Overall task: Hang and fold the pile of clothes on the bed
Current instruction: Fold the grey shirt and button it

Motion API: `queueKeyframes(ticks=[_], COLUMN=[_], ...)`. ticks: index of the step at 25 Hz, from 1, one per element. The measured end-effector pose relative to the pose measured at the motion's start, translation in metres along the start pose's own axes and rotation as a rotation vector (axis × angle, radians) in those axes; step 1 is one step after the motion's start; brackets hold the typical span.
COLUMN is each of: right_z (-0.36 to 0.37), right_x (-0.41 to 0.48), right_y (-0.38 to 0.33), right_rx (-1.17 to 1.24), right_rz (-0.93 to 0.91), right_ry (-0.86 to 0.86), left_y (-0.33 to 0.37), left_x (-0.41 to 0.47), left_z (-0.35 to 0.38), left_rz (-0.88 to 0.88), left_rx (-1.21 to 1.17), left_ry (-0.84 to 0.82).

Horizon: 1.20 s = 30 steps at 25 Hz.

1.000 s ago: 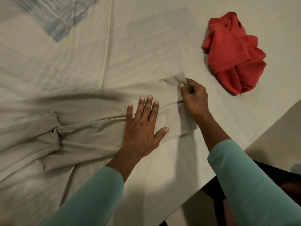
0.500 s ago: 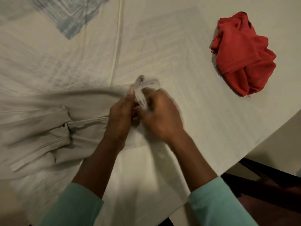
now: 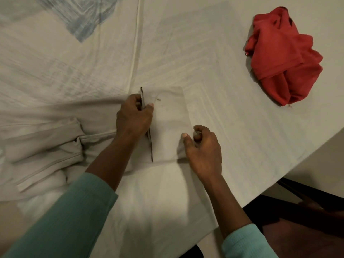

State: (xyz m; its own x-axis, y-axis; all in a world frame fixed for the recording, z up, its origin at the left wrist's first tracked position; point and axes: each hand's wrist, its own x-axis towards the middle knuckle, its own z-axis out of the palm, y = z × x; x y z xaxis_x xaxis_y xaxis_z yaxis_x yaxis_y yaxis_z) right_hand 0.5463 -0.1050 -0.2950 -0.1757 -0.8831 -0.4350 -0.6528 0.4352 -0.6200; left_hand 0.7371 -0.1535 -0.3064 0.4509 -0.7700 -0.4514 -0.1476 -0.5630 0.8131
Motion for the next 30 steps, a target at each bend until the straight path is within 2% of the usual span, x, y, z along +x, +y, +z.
queueKeyframes(ticks=[4, 7, 9, 11, 13, 15, 16, 18, 20, 22, 24, 26, 28, 30], right_z=[-0.005, -0.005, -0.008, -0.013, -0.017, -0.012, -0.002, 0.024, 0.053, 0.077, 0.092, 0.096, 0.090, 0.089], right_x=[0.009, 0.019, 0.023, 0.023, 0.016, -0.004, -0.014, -0.039, -0.062, -0.081, -0.083, -0.067, -0.047, -0.029], right_y=[-0.011, -0.019, -0.023, -0.027, -0.037, -0.057, -0.068, -0.092, -0.109, -0.117, -0.112, -0.099, -0.091, -0.090], right_rx=[-0.003, 0.073, 0.163, 0.283, 0.362, 0.336, 0.284, 0.174, 0.099, 0.079, 0.061, 0.043, 0.078, 0.079], right_rz=[0.038, 0.091, 0.093, 0.036, -0.078, -0.193, -0.237, -0.309, -0.386, -0.460, -0.471, -0.291, -0.054, 0.046], right_ry=[-0.032, -0.124, -0.214, -0.281, -0.317, -0.331, -0.303, -0.275, -0.352, -0.401, -0.189, 0.014, -0.049, -0.191], left_y=[0.000, -0.009, -0.020, -0.028, -0.029, -0.020, -0.014, -0.003, -0.004, -0.015, -0.033, -0.048, -0.052, -0.050], left_x=[-0.014, -0.043, -0.058, -0.064, -0.068, -0.068, -0.067, -0.062, -0.054, -0.045, -0.036, -0.031, -0.036, -0.053], left_z=[-0.004, -0.005, -0.005, -0.005, -0.012, -0.026, -0.035, -0.060, -0.085, -0.101, -0.110, -0.112, -0.110, -0.105], left_rz=[0.003, 0.285, 0.460, 0.392, 0.239, 0.129, 0.051, -0.169, -0.288, -0.307, -0.316, -0.287, -0.157, 0.001], left_rx=[0.142, 0.486, 0.531, 0.475, 0.460, 0.264, 0.043, -0.433, -0.632, -0.564, -0.414, -0.285, -0.144, 0.232], left_ry=[0.011, 0.152, 0.139, 0.013, -0.025, 0.022, 0.024, -0.051, -0.115, -0.100, -0.011, 0.056, 0.102, 0.203])
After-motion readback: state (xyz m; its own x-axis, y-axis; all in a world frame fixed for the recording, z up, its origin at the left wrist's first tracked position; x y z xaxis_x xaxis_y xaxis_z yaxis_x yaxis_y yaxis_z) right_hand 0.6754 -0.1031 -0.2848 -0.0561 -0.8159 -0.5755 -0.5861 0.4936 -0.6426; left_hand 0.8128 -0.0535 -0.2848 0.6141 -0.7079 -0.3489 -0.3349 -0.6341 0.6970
